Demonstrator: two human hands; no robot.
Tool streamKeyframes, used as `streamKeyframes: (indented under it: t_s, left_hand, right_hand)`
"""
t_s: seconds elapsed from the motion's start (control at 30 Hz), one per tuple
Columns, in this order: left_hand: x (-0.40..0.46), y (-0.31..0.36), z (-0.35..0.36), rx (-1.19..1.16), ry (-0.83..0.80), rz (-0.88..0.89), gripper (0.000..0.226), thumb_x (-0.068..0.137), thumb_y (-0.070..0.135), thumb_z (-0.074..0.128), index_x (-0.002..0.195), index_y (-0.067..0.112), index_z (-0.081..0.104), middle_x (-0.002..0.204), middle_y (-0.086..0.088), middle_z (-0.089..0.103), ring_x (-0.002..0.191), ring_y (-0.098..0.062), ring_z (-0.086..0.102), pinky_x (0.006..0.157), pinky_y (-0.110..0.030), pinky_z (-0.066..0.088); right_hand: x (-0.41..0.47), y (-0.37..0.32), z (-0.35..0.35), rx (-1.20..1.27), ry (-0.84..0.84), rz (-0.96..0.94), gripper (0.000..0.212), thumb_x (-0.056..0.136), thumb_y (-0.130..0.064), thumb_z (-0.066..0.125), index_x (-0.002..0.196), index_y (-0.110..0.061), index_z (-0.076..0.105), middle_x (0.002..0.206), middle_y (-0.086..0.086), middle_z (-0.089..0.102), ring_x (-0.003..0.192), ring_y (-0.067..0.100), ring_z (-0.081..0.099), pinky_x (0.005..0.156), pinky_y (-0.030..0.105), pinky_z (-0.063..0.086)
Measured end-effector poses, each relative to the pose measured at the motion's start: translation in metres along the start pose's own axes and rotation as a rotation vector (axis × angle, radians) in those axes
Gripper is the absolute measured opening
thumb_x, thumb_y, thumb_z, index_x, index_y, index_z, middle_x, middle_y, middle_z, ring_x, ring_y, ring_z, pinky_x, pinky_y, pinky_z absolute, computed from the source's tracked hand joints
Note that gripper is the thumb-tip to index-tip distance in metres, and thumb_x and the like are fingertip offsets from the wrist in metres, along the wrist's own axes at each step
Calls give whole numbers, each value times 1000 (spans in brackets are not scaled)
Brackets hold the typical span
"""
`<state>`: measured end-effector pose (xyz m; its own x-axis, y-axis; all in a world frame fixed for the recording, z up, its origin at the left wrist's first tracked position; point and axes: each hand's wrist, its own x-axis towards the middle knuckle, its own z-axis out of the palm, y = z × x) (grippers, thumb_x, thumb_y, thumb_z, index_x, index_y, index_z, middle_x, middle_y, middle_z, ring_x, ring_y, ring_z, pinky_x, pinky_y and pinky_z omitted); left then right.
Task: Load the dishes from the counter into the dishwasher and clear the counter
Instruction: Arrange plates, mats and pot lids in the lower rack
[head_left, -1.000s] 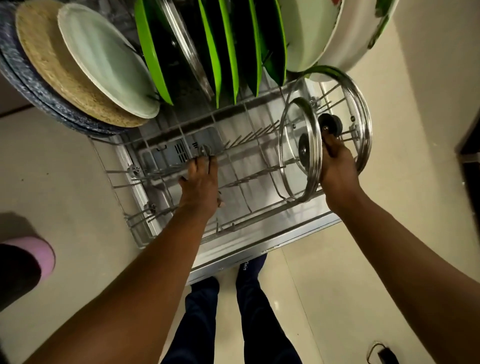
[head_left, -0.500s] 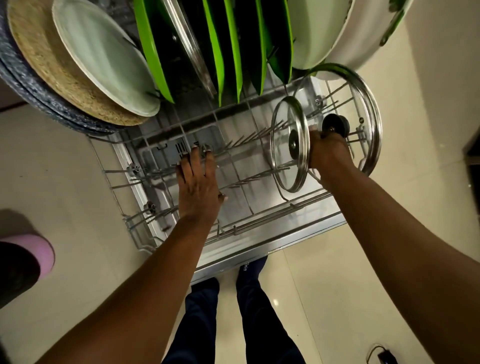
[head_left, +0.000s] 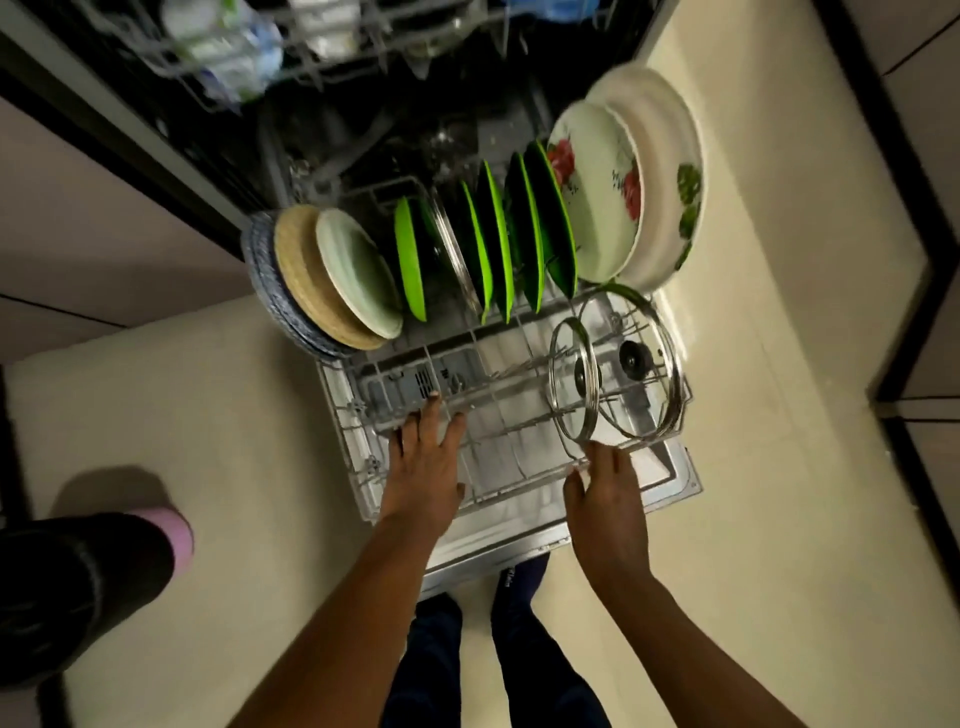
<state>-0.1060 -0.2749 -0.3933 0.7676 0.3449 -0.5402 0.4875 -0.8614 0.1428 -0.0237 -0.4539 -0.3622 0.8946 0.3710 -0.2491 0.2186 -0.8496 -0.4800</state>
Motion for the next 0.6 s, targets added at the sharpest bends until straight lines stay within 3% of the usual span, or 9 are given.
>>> streamKeyframes:
  t_s: [0.1, 0.23, 0.4, 0.47, 0.53, 0.6]
  left_hand:
    - [-42, 4, -45, -47, 50, -14, 89, 82, 44, 70, 149, 27, 14, 157, -9, 3, 141, -31, 17, 113, -46, 27]
    - [-110, -4, -113, -134, 94, -73, 89, 85, 37, 69, 151, 27, 11, 160, -8, 0, 144, -30, 15, 117, -45, 20]
    - [-186, -32, -183, -152, 155, -159, 87, 87, 33, 66, 152, 26, 9, 161, -5, -1, 146, -29, 11, 119, -45, 14]
    - [-212, -48, -210, -158, 205, -207, 80, 90, 32, 62, 152, 26, 12, 161, -4, 2, 146, -28, 12, 119, -45, 15]
    - [-235, -63, -236, -161, 276, -270, 67, 94, 27, 53, 151, 23, 18, 160, -5, 10, 144, -28, 18, 116, -45, 21]
    - [-261, -81, -254, -155, 371, -365, 56, 95, 23, 44, 147, 20, 25, 157, -7, 19, 139, -29, 27, 112, -46, 27]
  right_hand:
    - [-14, -26, -27, -149, -90, -187, 36, 81, 1, 68, 115, -3, 59, 104, 16, 60, 88, 31, 60, 68, 37, 55]
    - [-36, -77, -74, -267, -144, -327, 48, 61, 6, 80, 104, -5, 61, 90, 14, 62, 68, 29, 62, 50, 33, 52]
    - [-48, -158, -114, -372, -180, -463, 54, 35, -8, 90, 85, -11, 71, 74, 9, 67, 51, 23, 63, 39, 29, 47]
    - [-51, -197, -131, -374, -232, -498, 46, 63, -11, 79, 107, -13, 66, 97, 12, 68, 73, 26, 68, 57, 34, 54]
    - [-48, -224, -133, -416, -223, -605, 40, 93, -15, 50, 133, -14, 49, 128, 9, 55, 108, 25, 60, 85, 35, 49]
    - [-51, -254, -135, -412, -213, -764, 40, 98, -19, 33, 135, -14, 46, 131, 5, 49, 114, 20, 54, 91, 31, 45]
